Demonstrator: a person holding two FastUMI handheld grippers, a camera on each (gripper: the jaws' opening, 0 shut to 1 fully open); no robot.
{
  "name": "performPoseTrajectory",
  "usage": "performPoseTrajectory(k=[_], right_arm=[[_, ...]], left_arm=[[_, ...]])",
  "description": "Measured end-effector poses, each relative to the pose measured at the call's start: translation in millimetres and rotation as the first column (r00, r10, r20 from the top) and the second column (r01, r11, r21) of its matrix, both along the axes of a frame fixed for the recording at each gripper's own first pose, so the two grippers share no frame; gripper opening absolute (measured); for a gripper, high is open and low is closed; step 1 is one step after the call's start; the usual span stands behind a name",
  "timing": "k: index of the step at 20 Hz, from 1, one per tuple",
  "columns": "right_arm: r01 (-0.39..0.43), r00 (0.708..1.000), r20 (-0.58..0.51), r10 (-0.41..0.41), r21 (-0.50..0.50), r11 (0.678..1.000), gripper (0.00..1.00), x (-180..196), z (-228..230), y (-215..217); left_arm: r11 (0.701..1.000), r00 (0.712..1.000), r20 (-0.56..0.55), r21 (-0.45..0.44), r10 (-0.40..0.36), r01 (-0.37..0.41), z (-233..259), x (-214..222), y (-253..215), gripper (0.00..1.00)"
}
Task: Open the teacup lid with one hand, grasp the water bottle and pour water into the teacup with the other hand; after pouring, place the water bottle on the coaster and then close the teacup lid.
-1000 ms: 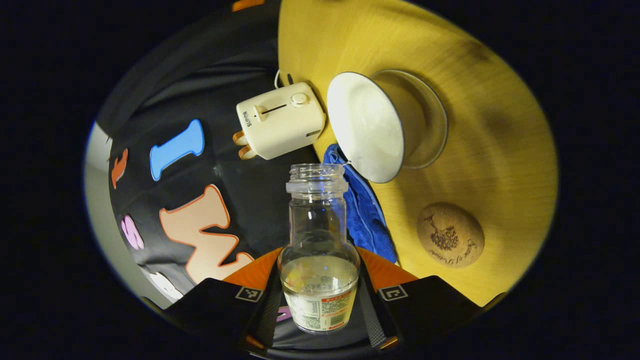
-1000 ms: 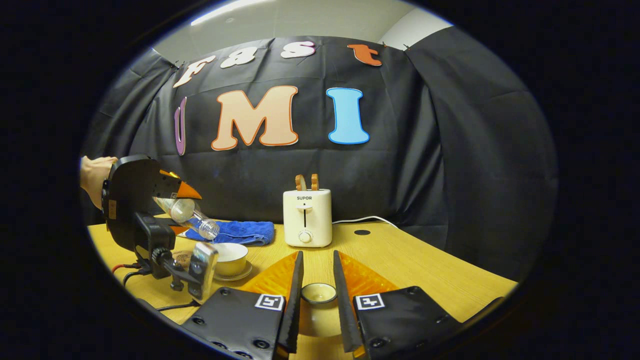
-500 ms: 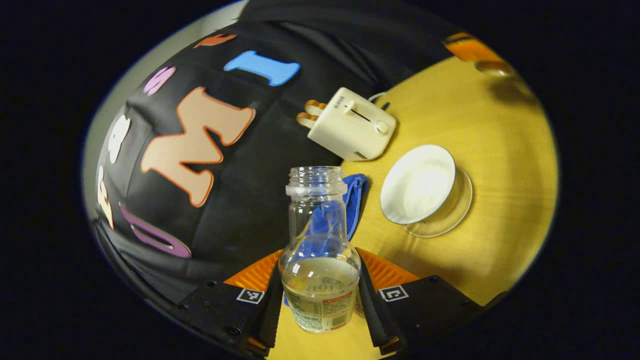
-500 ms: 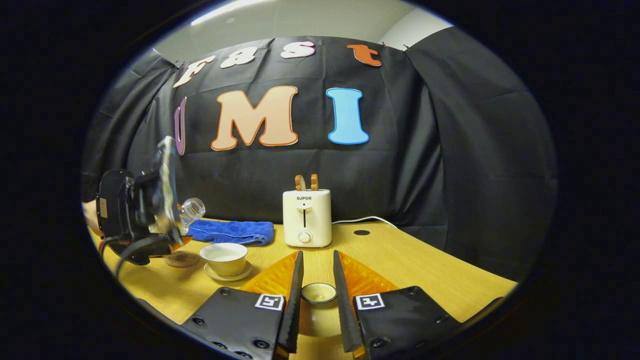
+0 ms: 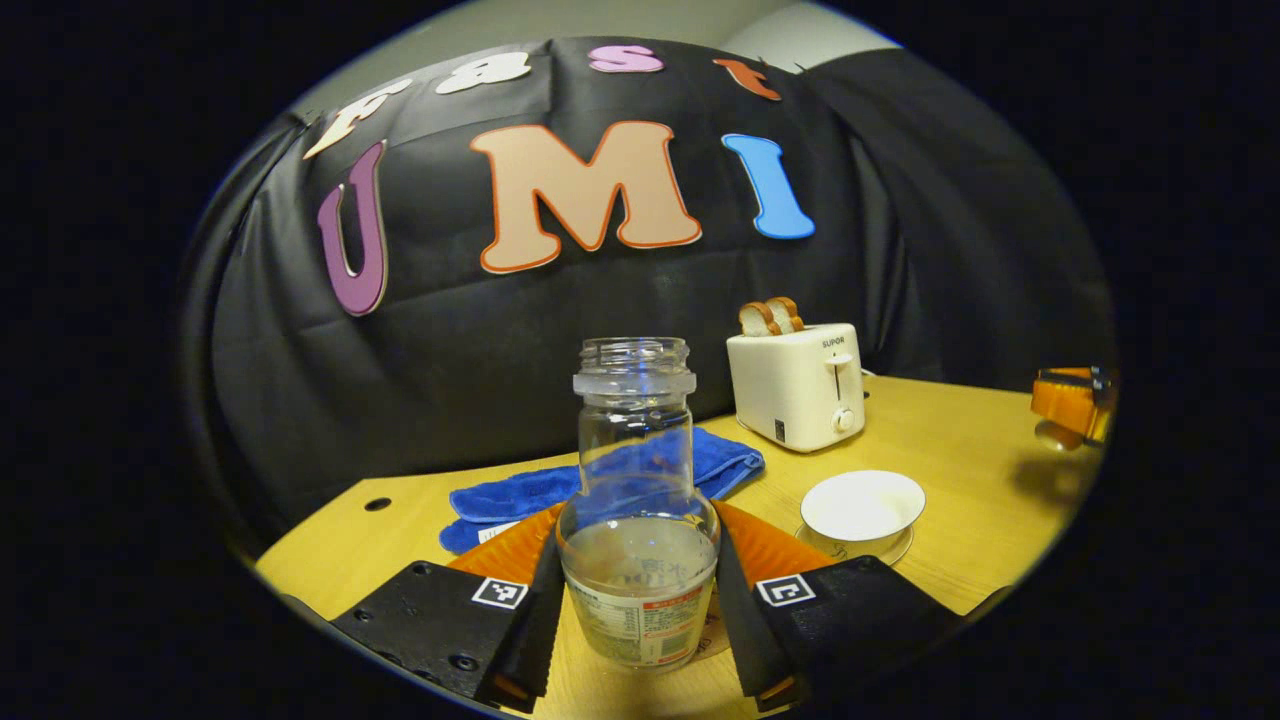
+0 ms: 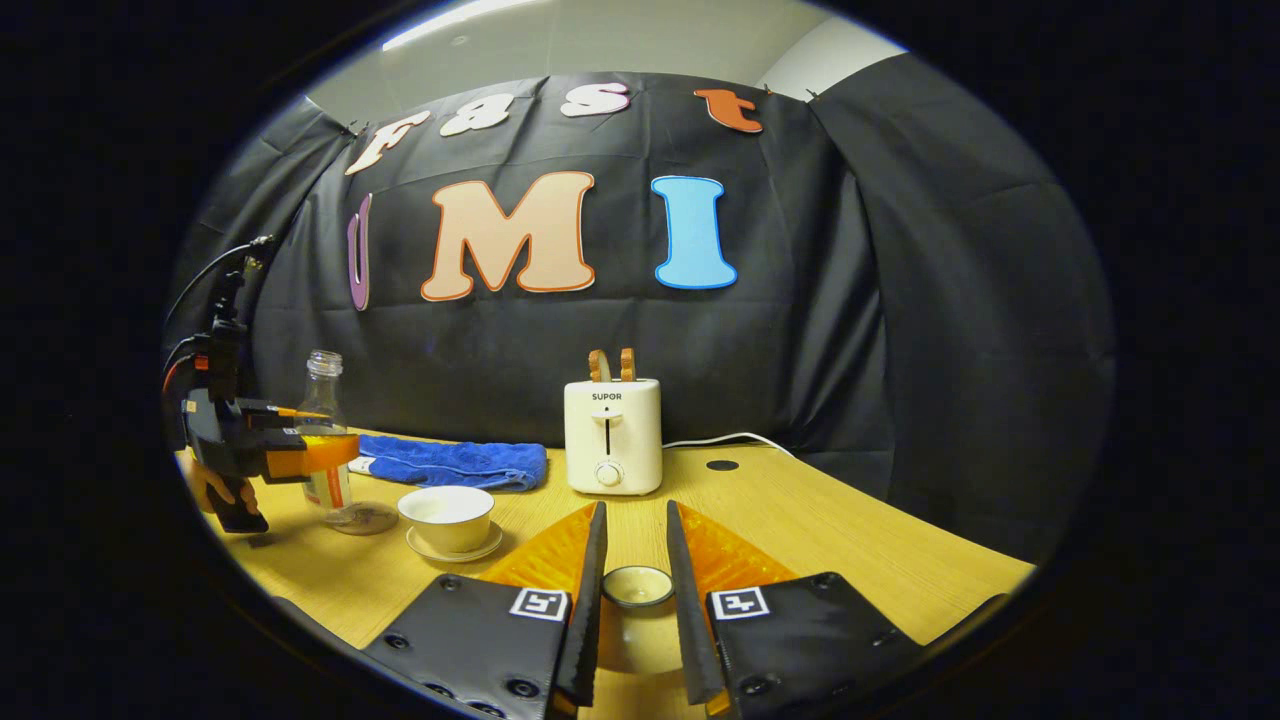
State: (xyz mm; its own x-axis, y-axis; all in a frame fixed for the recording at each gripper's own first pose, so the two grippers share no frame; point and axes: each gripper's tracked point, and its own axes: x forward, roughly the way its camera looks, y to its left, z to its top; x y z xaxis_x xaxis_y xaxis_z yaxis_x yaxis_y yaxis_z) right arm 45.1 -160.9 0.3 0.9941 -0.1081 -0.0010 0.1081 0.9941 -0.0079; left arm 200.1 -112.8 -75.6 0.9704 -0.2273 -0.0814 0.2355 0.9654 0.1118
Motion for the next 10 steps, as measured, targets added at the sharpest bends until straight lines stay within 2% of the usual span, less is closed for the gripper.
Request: performPoseTrajectory(k=[1,6,10], right_arm=[[0.000,1.000,0.000,0.000,0.000,1.000,0.37,0.2,-0.3,-0.3],[0.001,1.000,0.000,-0.001,0.000,1.000,0.38,0.0,-0.2,-0.6],[0.002,1.000,0.000,-0.002,0.000,1.000,0.37,-0.1,-0.9,-1.0]], left_arm=[[1.000,1.000,0.011,-0.028,0.008,-0.008,0.9,2.2,1.7,0.67],[0.998,0.998,0.060,-0.058,0.004,-0.001,13.5,8.7,0.5,0.67],[0.997,0.999,0.052,-0.074,-0.002,0.006,7.4,15.2,-9.8,0.67]])
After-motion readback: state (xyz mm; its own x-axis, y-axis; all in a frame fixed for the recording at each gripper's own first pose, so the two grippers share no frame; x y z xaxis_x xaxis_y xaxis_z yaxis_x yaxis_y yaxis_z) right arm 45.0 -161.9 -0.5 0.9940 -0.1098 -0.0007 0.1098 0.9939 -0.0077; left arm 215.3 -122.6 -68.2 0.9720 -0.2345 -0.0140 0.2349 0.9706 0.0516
